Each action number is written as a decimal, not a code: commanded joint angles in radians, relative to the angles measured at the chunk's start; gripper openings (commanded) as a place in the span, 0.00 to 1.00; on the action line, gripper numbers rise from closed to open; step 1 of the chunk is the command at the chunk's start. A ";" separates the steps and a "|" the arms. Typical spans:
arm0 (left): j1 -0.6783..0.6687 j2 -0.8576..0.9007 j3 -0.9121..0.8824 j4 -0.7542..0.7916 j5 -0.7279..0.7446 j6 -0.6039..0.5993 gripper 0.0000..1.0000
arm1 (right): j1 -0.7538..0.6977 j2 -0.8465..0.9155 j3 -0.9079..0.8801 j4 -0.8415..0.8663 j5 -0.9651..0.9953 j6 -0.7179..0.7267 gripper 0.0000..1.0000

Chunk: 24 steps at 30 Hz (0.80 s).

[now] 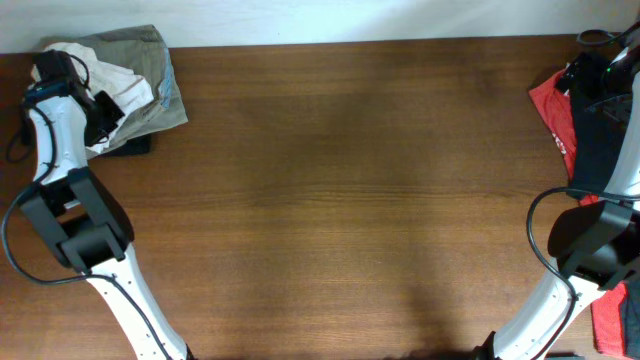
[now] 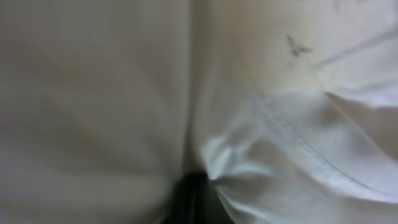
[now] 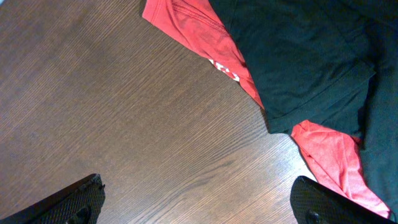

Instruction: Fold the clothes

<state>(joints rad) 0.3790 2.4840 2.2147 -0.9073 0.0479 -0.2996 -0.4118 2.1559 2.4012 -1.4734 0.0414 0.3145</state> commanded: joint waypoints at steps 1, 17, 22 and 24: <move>-0.034 -0.022 0.006 -0.005 0.038 0.002 0.00 | 0.000 -0.005 0.005 -0.002 0.013 0.009 0.99; 0.032 0.106 0.129 0.397 -0.282 0.043 0.11 | 0.000 -0.005 0.005 -0.002 0.013 0.009 0.99; 0.063 0.196 0.132 0.409 -0.393 0.093 0.26 | 0.000 -0.005 0.005 -0.002 0.013 0.009 0.99; 0.058 0.160 0.153 0.402 -0.385 0.092 0.43 | 0.000 -0.005 0.005 -0.002 0.013 0.009 0.99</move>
<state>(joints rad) 0.4267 2.6682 2.3493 -0.4885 -0.2848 -0.2344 -0.4118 2.1559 2.4012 -1.4738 0.0414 0.3145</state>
